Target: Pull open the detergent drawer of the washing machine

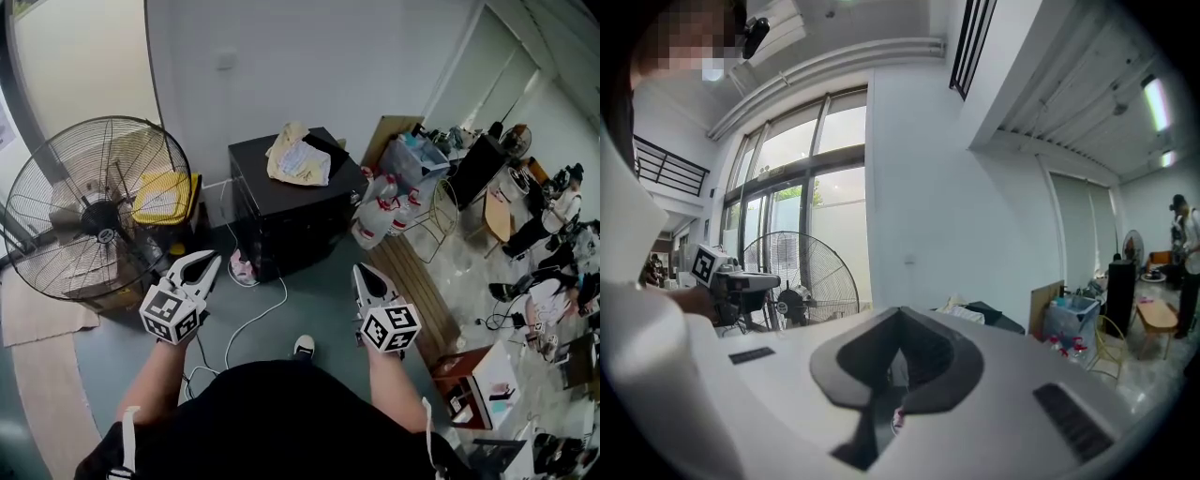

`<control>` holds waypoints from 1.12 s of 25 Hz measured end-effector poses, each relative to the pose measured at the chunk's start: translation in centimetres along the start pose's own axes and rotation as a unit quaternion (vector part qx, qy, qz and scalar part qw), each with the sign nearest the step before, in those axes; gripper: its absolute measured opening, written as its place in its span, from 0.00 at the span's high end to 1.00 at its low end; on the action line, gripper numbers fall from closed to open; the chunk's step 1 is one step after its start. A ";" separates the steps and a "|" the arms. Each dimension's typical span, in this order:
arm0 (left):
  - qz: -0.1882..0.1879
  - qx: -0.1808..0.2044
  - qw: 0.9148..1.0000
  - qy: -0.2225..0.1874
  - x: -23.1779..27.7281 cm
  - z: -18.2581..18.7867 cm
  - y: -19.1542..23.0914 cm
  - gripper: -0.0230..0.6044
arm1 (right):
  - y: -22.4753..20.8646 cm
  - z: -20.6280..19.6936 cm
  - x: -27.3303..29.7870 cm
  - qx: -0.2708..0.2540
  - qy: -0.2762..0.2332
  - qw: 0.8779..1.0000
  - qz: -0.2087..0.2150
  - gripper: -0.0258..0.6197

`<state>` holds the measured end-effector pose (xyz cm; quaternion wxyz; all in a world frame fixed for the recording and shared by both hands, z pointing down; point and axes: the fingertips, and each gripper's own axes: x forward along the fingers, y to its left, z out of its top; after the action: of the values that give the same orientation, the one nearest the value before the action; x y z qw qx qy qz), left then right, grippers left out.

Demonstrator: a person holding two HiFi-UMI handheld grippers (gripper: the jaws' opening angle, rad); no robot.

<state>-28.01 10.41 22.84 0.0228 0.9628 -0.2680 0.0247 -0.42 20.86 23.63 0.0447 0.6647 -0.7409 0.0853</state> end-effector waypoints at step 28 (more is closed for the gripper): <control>0.024 -0.013 0.999 0.045 6.5 -3.3 2.6 0.93 | -5.6 -3.3 7.2 0.026 0.037 0.999 0.028 0.96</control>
<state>-23.96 5.02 26.62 0.0468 0.9536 -0.2902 0.0647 4.13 13.89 28.56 0.0522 0.6414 -0.7543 0.1299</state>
